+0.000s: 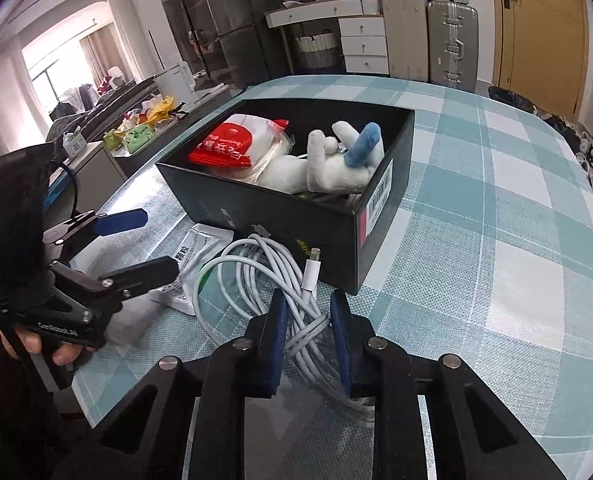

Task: Organize soft objects
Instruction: 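Grasp the white printed sachet with the left gripper while the right holds the cable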

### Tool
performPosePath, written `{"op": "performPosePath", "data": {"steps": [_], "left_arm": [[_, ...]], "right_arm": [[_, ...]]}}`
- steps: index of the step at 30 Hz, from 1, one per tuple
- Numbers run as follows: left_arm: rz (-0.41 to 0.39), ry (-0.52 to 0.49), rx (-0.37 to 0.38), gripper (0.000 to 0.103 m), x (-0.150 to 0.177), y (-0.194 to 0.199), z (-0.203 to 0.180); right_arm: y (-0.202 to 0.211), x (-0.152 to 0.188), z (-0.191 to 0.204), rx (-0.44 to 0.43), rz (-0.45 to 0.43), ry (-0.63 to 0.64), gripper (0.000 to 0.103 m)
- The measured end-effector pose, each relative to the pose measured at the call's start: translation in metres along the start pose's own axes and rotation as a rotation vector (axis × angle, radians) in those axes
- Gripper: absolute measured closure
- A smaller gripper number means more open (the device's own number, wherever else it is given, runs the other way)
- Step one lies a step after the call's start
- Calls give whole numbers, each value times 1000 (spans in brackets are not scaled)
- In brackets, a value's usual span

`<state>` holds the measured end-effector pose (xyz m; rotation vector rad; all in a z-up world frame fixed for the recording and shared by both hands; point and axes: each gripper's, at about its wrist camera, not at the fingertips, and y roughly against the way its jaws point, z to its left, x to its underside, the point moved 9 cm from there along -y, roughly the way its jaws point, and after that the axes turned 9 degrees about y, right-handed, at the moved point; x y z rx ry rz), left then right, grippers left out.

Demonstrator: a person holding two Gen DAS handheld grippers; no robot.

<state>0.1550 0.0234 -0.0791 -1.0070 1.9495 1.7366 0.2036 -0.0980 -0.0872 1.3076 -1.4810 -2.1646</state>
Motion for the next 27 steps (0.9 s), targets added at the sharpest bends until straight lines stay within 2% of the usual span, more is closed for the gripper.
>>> {"op": "performPosePath", "data": {"steps": [7,16,18,20,22,24,27], "left_arm": [[28,-18,-15,0,4,-2,-9],[119,43,-16,2,8,-18,-9],[135,49,-17,13,10,-20,-9],[129,37,-30,18,10,-21,-10],[118,21,-34,29,10,-20,-13],[107,2,-35,47,11,-18,-15],[101,-28,-33,60,13,-16,-19]], "right_arm": [[13,-5,2,-5,-38,12,82],[23,-10,0,8,-64,3,82],[24,-9,-1,10,-66,1,82],[26,-9,-2,10,-70,-2,82],[27,-9,-2,9,-73,-4,82],[28,-9,-2,10,-73,-4,82],[29,-9,-3,10,-77,-4,82]]}}
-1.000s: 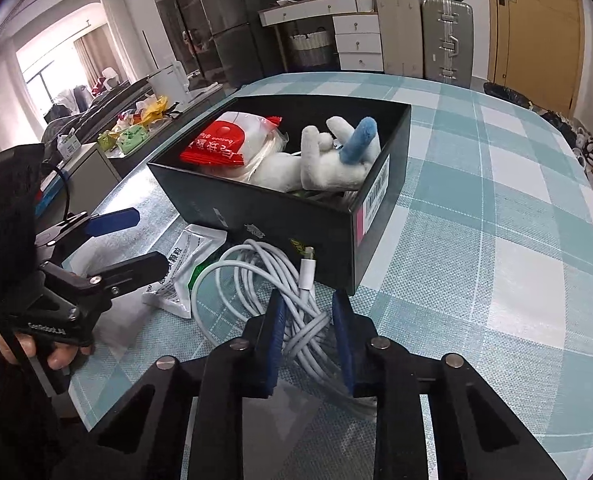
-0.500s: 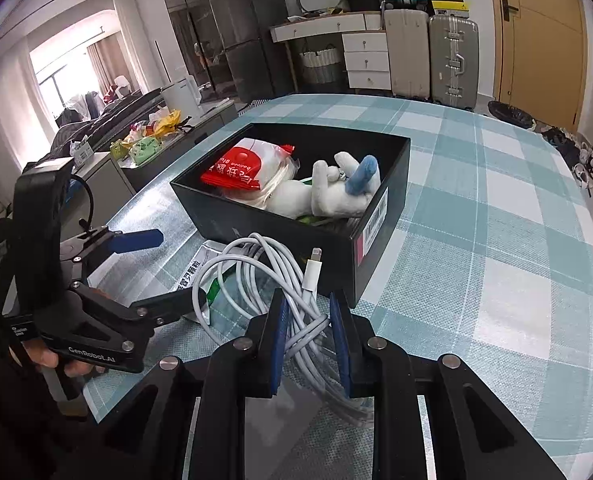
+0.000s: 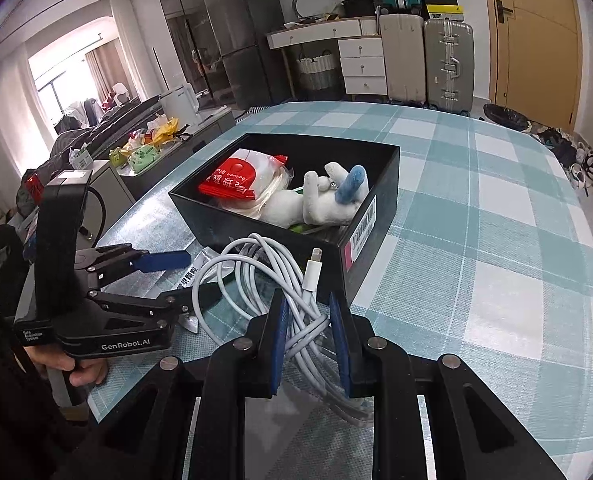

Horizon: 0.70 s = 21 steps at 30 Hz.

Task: Organize soft objects
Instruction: 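Grasp the white printed sachet with the left gripper while the right holds the cable, then carry the white sachet and cable over the black box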

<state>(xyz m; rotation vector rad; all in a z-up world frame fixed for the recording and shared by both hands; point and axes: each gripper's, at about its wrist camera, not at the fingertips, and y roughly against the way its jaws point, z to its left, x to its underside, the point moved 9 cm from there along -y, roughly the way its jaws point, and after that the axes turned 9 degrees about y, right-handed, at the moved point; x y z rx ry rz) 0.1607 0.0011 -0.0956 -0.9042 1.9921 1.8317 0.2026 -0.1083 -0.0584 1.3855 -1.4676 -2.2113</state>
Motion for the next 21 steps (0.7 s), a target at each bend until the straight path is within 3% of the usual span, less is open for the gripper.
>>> {"op": "performPosePath", "data": {"steps": [6,14,21], "left_arm": [[-14,-16,17,68,1,6,-4],[-55,-3,48,69,-2,24,-1],[-137,17,74,69,-18,53,4]], "right_arm": [[4,-1,1,-3,-8,5,82],[8,-6,4,-7,-27,9,82],[18,-15,7,-27,-73,1,82]]}}
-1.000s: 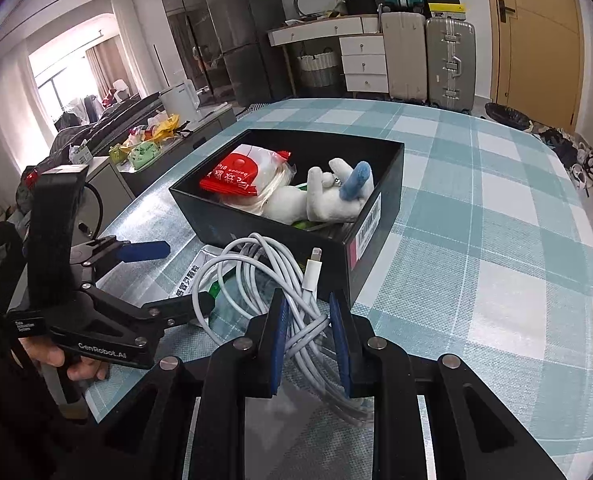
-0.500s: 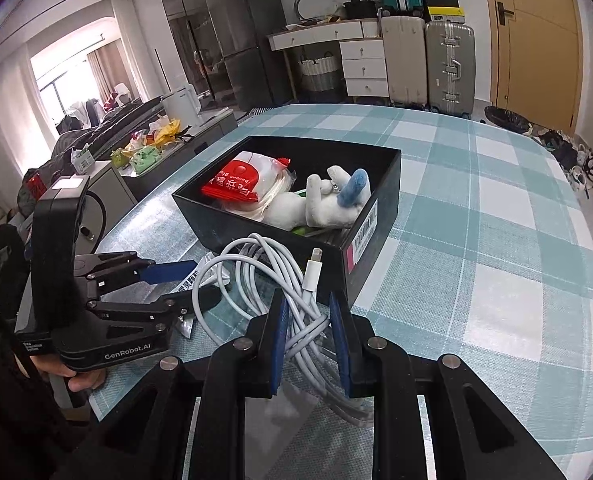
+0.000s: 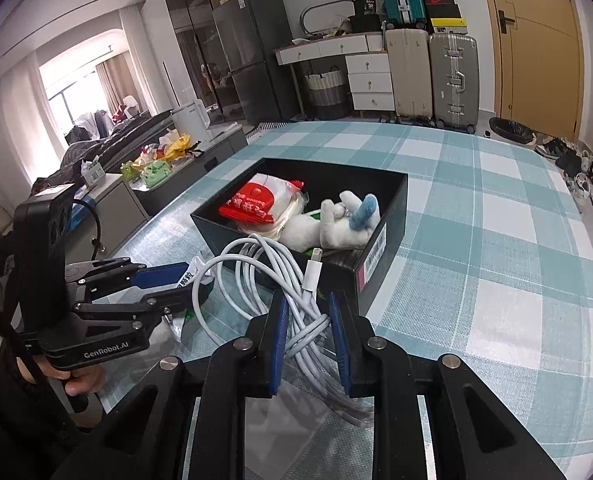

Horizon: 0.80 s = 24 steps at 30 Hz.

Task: Organize soft objects
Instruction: 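Carry the white sachet and cable over the black box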

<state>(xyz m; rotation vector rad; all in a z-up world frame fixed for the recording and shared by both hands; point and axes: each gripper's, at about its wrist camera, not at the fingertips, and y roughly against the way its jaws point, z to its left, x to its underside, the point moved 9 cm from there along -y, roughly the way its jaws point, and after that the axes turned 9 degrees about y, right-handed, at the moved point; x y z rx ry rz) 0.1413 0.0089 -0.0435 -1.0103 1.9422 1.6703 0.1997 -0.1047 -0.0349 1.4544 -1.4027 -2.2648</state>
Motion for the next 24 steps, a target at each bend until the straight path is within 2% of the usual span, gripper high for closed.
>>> {"op": "performPosePath", "data": {"steps": [14,24], "left_arm": [[-113,-7,19,69,-49,27,1],[-155,-14,34,69,-82,22,-3]], "right_arm": [[19,-29,2,-57,-140,-104,82],[14,-57,7,-55,-165,-137,82]]}}
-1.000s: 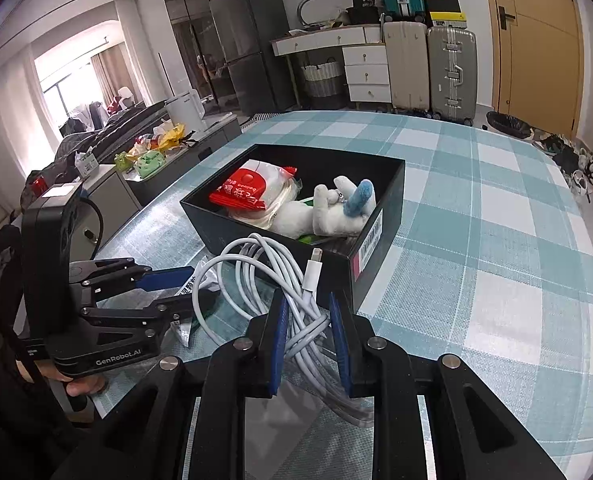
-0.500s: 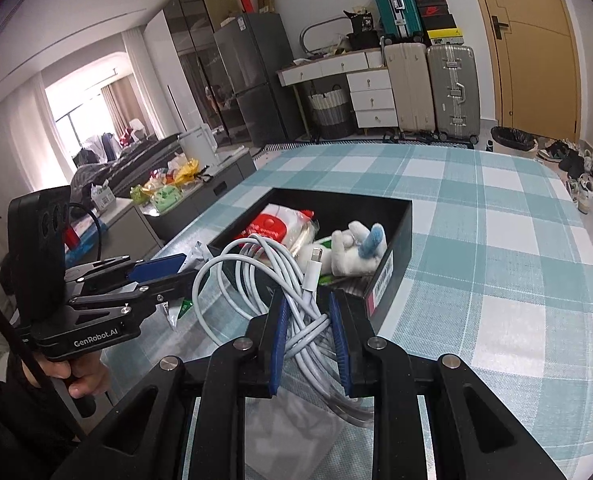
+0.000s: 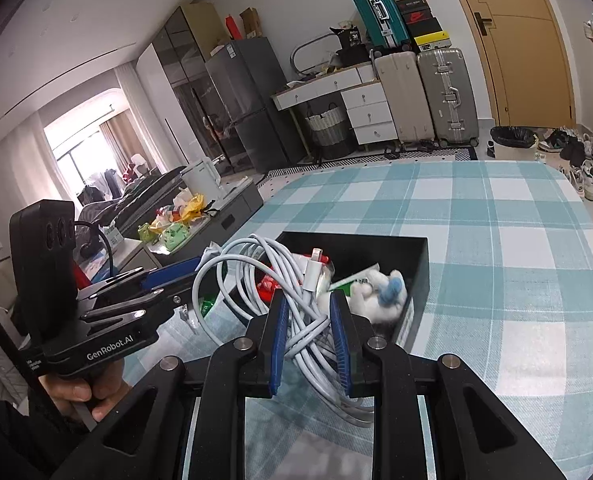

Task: Organize soft objects
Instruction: 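Carry the white sachet and cable over the black box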

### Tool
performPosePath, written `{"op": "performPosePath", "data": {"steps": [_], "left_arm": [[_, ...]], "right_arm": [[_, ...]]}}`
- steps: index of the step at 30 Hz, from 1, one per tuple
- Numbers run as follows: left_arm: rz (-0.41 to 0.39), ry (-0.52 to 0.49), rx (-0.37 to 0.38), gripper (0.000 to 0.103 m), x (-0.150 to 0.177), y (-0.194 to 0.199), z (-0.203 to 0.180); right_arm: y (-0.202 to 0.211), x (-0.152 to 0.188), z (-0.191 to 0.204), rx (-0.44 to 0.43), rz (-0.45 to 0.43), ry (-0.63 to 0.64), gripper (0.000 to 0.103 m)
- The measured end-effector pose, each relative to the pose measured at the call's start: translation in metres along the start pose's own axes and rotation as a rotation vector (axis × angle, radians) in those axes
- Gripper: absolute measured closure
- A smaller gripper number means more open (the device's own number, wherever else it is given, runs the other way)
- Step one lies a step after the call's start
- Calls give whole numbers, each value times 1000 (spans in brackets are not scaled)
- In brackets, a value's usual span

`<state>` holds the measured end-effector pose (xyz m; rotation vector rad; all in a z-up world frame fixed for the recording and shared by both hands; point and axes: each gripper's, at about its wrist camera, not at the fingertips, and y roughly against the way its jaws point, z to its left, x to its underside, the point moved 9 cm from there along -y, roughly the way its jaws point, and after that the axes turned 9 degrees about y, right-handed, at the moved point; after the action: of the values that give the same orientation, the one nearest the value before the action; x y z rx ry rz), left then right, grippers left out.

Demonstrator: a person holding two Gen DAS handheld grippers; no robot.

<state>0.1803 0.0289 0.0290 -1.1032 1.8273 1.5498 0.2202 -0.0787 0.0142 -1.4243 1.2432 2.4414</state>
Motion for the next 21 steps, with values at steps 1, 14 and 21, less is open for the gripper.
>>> {"op": "performPosePath", "data": {"steps": [1,14,21], "left_arm": [[-1,2,0,69,-2,-2,1],[-14,10,-15,69,-23,-29,8],[-1,13,-6,69,-23,-41,7]], "right_arm": [[-2,-3,1,1,-2,-3,82],[-36,-33,-11,11,-3,-93,82],[-49,-43,-27,58,8,-86,82]]}}
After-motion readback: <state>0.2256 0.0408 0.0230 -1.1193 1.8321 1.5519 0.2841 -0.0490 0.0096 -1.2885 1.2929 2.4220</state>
